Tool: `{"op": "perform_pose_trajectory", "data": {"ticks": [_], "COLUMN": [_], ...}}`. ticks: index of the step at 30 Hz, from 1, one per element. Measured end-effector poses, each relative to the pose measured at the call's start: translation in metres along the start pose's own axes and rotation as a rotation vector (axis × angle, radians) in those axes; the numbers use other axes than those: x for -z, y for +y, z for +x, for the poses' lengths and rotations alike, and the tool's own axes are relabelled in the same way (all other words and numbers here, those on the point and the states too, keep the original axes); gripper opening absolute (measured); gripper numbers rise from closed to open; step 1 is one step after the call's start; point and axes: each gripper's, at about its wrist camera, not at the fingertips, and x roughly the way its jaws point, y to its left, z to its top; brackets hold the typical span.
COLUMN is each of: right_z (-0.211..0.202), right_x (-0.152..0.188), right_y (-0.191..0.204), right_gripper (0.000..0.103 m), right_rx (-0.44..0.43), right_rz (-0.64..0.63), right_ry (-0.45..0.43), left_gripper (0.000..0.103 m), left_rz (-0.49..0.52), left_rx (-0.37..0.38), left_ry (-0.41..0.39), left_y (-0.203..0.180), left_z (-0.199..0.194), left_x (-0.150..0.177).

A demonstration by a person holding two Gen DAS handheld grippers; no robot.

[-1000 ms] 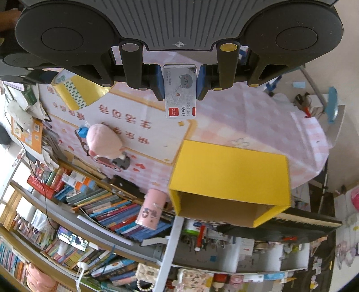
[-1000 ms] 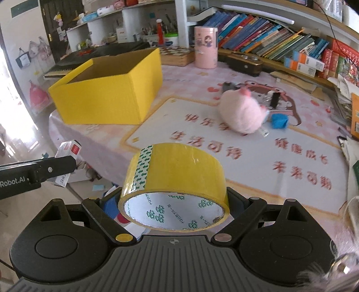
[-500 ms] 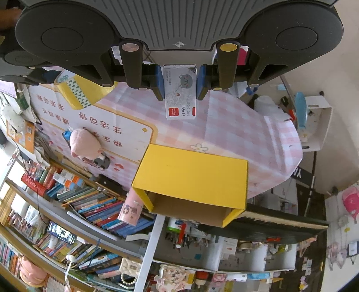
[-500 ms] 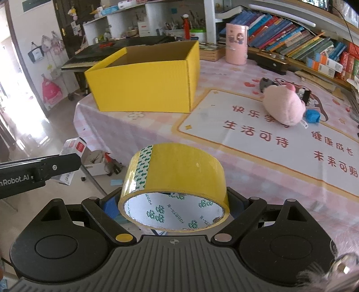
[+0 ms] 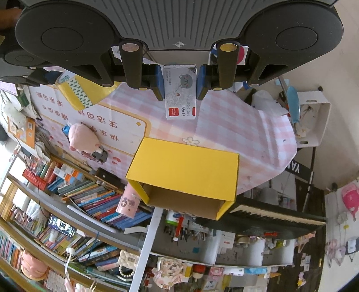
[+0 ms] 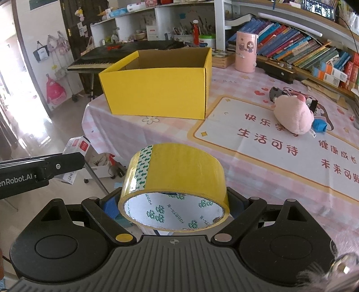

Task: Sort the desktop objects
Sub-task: 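Carry the white box and tape roll in both tools toward the yellow box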

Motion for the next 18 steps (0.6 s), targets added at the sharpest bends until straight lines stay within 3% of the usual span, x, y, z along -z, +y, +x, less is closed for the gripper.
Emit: {"op": "perform_pose_trajectory", "data": {"ticks": [18], "right_z": [0.003], "right_x": [-0.009], "right_y": [0.012], "right_gripper": [0.091], "right_rx": [-0.009], "right_rz": [-0.030], "right_ry": [-0.004], "left_gripper": [0.028], "left_rz": [-0.012], "left_rx": [0.000], "left_ry": [-0.017], "left_y": [0.007], "left_z": [0.000], "left_x": [-0.006]}}
